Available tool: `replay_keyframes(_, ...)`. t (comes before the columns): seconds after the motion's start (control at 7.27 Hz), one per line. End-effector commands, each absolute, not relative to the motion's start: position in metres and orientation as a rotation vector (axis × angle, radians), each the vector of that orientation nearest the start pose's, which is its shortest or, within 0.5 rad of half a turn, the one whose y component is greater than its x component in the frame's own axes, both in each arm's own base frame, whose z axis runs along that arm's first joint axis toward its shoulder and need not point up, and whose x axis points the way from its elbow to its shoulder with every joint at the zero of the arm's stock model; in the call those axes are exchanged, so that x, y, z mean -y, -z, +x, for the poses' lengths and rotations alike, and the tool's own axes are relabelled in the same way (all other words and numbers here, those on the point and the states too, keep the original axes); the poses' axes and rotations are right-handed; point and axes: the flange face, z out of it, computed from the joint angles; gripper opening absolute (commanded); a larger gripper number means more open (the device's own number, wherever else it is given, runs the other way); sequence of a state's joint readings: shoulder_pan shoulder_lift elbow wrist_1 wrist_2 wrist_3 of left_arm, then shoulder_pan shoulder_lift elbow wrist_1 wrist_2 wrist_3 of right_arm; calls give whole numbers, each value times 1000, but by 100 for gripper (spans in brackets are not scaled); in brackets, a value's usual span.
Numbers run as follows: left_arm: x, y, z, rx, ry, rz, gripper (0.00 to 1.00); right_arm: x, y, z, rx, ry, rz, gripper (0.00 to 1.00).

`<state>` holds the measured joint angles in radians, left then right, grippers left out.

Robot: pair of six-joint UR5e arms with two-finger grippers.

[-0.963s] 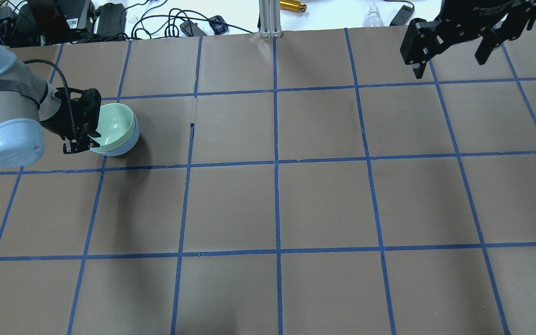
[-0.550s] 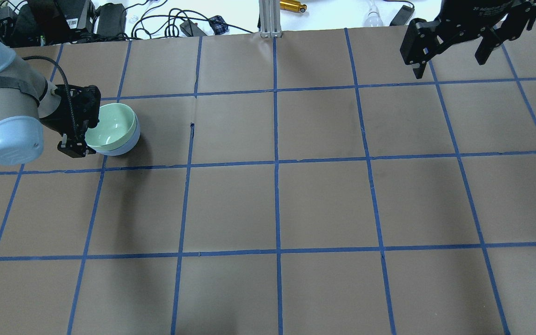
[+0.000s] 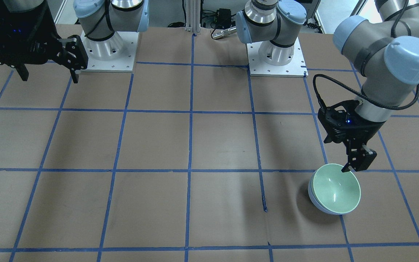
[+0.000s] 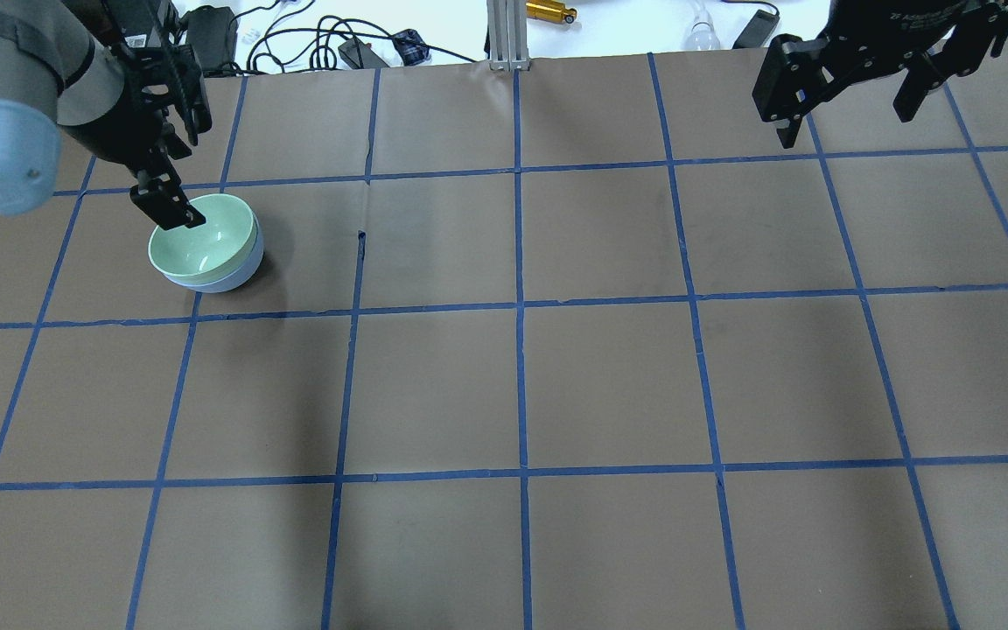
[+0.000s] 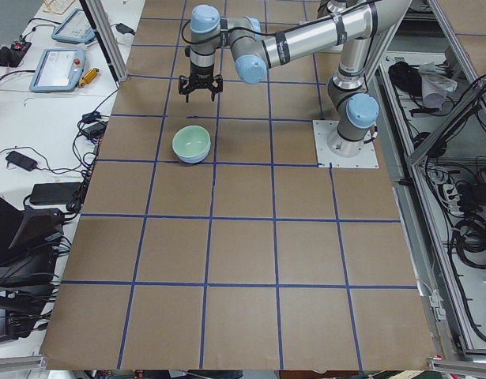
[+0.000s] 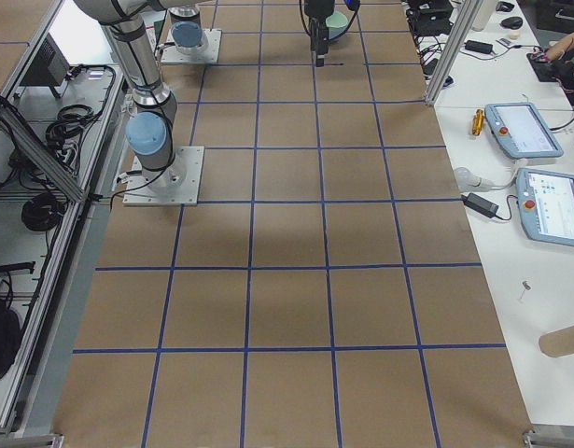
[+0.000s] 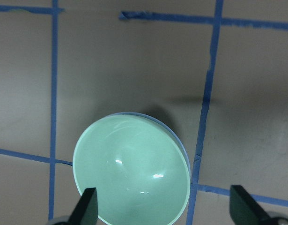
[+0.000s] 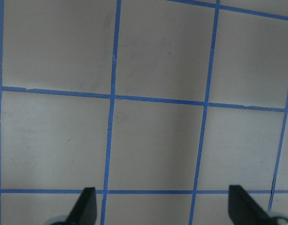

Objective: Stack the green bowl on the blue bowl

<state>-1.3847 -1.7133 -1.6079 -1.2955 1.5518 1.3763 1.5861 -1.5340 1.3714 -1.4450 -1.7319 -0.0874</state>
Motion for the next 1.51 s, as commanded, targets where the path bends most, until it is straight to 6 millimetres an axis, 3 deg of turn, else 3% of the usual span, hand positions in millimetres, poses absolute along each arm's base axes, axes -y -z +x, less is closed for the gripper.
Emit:
replay_keyframes(0.0, 556, -462, -87, -2707, 96, 1555, 100, 504, -556, 125, -3299, 51, -165, 100)
replay_keyframes(0.28, 537, -475, -132, -2869, 111, 1224, 100, 504, -556, 125, -3299, 51, -165, 100)
replay_keyframes(0.55, 515, -476, -126, -3020, 39, 870, 100, 504, -556, 125, -3299, 51, -165, 100)
replay_keyframes(0.69, 508, -483, -125, -3090, 43, 542, 100, 504, -556, 125, -3299, 51, -165, 100)
replay_keyframes(0.96, 494, -484, -126, -3150, -52, 101, 100, 504, -556, 125, -3299, 51, -165, 100)
replay_keyframes(1.1, 489, -491, -126, -3151, -29, 27, 100, 504, -556, 125, -3299, 51, -165, 100)
replay_keyframes(1.38, 490, -484, -122, -3151, -45, 38, 97, 504, -556, 125, -3299, 51, -165, 100)
